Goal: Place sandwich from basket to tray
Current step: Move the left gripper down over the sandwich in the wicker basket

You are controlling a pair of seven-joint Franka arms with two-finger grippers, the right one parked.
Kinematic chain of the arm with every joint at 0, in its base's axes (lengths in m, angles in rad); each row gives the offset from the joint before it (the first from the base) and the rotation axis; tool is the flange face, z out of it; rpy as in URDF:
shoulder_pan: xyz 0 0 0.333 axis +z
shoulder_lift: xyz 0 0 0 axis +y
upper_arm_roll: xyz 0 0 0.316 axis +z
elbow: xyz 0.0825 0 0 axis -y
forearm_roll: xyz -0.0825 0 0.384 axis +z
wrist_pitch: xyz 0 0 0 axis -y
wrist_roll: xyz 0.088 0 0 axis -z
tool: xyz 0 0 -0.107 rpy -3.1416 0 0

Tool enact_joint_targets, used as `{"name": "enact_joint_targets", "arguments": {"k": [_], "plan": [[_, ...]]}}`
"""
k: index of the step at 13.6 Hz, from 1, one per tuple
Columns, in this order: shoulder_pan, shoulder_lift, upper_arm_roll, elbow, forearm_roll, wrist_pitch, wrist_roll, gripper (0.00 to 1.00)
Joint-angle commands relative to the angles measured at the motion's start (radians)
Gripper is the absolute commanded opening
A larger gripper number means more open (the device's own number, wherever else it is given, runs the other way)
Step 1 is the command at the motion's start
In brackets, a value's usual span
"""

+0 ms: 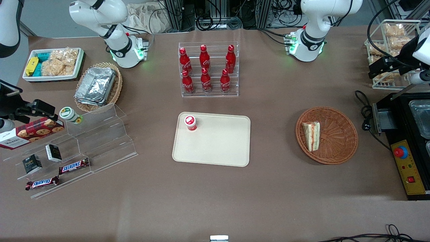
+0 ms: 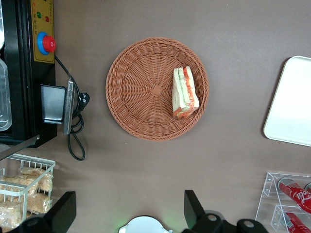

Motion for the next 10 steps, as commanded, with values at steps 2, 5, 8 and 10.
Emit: {"name": "enact_joint_targets", "arguments": {"k": [2, 5, 8, 10], "plan": [[-0.016, -0.003, 0.01, 0.002, 0.008, -0.007, 0.014, 1.0], [-0.023, 0.023, -0.016, 0.01, 0.065, -0.015, 0.005, 1.0], [-0.023, 0.103, -0.018, 0.003, 0.063, -0.015, -0.033, 1.0], [-0.023, 0.164, -0.018, 0.003, 0.04, 0.023, -0.044, 1.0]]}}
